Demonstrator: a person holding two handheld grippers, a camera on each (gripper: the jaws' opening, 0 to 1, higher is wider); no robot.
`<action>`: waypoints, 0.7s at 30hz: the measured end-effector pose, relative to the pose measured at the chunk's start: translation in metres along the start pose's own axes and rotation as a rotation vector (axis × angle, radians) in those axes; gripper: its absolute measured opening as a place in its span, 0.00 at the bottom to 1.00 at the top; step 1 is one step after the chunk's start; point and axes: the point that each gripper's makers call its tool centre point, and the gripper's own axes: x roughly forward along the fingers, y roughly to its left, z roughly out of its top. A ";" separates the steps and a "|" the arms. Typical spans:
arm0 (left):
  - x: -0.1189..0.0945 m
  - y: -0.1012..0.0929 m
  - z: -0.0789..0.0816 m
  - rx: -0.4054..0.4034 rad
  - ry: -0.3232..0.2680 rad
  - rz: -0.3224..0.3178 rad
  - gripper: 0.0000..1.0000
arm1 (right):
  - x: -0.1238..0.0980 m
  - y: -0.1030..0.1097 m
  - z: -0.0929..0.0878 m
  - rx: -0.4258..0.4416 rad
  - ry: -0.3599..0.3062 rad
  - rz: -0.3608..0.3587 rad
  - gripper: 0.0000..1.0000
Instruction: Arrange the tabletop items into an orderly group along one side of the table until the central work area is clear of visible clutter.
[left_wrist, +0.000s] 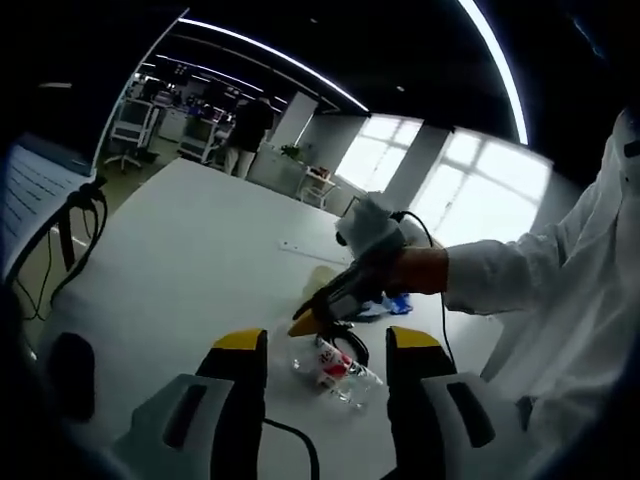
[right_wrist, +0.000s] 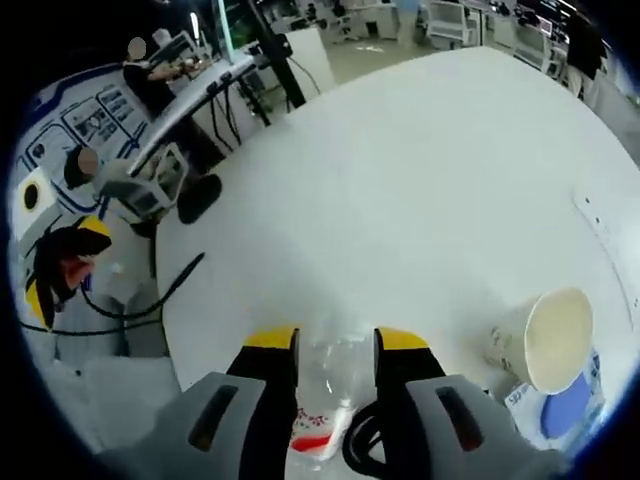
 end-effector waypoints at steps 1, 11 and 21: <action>0.000 0.000 -0.001 -0.004 -0.003 -0.001 0.47 | 0.003 -0.003 -0.005 0.020 0.023 -0.014 0.32; 0.000 -0.002 -0.012 -0.025 -0.011 -0.016 0.47 | 0.020 -0.008 -0.010 0.090 0.063 -0.038 0.31; -0.001 0.002 -0.019 -0.032 -0.014 -0.017 0.47 | 0.033 -0.011 -0.012 0.129 0.087 -0.065 0.29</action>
